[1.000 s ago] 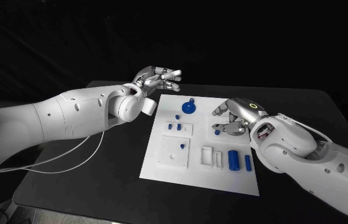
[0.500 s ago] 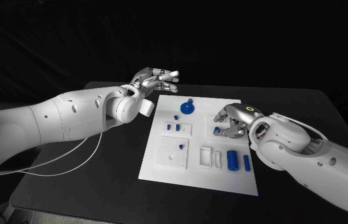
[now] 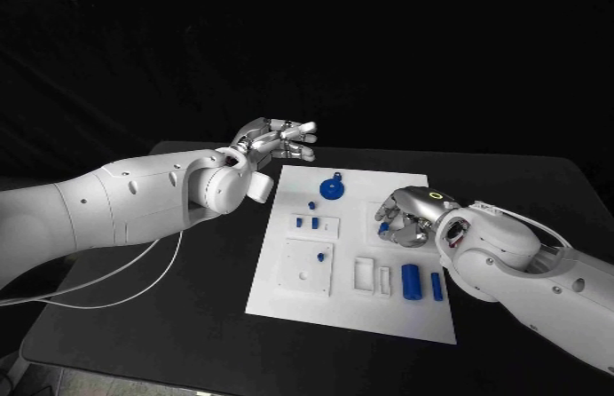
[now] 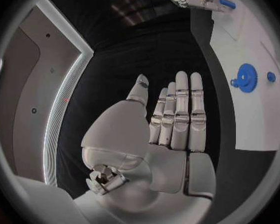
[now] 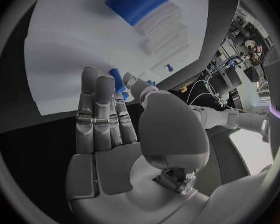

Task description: Assemble the parts on the task board

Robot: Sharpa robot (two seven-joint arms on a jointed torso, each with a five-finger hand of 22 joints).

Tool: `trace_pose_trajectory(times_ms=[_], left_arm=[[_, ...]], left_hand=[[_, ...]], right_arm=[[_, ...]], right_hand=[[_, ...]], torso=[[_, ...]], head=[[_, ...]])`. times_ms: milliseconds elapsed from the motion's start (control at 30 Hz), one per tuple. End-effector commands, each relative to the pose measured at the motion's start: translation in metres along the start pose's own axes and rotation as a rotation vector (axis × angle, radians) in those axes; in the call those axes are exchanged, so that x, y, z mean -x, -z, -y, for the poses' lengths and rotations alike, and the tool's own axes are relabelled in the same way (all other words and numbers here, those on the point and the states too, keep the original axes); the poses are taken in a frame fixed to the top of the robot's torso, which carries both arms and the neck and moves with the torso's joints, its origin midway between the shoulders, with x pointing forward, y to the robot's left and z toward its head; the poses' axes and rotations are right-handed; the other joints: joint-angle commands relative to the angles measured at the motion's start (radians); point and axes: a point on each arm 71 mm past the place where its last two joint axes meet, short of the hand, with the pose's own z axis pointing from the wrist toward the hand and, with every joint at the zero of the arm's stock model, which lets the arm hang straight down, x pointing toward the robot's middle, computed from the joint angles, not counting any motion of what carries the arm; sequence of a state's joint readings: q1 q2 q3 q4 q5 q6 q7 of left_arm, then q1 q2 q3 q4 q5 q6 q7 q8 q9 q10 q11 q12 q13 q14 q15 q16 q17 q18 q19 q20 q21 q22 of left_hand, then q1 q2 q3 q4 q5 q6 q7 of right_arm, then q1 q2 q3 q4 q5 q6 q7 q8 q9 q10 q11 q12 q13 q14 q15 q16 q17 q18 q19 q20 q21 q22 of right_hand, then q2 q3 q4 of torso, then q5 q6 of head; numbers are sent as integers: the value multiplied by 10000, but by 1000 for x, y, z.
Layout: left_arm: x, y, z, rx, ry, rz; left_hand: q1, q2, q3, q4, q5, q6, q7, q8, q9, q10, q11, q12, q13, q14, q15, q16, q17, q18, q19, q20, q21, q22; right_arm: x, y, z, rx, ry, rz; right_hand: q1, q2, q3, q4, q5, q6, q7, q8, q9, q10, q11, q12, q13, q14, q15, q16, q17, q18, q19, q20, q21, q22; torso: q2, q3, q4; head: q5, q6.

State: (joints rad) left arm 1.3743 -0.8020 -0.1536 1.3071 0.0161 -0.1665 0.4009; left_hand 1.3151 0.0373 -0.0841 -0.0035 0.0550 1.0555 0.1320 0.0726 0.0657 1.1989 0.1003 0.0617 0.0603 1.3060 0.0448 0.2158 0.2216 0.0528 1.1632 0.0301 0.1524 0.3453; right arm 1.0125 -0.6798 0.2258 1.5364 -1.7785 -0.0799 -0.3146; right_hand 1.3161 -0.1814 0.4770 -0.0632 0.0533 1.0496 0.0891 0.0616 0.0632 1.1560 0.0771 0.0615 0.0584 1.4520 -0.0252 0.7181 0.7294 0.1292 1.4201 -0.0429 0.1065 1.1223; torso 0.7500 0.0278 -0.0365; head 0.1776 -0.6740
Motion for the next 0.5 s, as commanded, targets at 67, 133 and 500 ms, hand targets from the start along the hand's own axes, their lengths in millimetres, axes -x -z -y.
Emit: trace_pose_trajectory(times_ms=[67,133,500], left_arm=[[-2,-1,0,68,246,-172],[-2,-1,0,84,252,-183],[-1,0,-1,141,256,-189]], left_hand=[[44,159,58,-126,36,-55,-32,-10,1,-24,-48,26,14,-14,33,-49,-18,-14,76,-8,-62,-44],[61,172,72,-137,62,-57,-33,-11,0,-24,-48,26,14,-14,32,-48,-17,-13,77,-9,-60,-45],[61,172,72,-137,62,-57,-33,-11,0,-24,-48,26,14,-14,32,-48,-17,-13,77,-9,-60,-45]], right_arm=[[-1,-1,-2,98,112,-73],[-1,-1,-3,113,125,-84],[-2,-1,-7,125,408,-10]], right_hand=[[-199,37,552,-140,-43,113,11,16,-4,212,-43,-27,1,14,-78,-10,41,-70,-39,-89,135,211],[-137,128,736,-220,-45,247,29,38,7,519,-138,-9,10,18,-130,2,60,-71,-60,-124,180,295],[77,712,966,-900,-53,1453,43,60,53,1641,-433,-4,42,5,-316,-7,198,-183,-444,-346,660,1318]], torso=[[-6,-4,-13],[-5,0,-8],[-7,3,-8]], head=[[46,10],[55,-6],[30,-24]])
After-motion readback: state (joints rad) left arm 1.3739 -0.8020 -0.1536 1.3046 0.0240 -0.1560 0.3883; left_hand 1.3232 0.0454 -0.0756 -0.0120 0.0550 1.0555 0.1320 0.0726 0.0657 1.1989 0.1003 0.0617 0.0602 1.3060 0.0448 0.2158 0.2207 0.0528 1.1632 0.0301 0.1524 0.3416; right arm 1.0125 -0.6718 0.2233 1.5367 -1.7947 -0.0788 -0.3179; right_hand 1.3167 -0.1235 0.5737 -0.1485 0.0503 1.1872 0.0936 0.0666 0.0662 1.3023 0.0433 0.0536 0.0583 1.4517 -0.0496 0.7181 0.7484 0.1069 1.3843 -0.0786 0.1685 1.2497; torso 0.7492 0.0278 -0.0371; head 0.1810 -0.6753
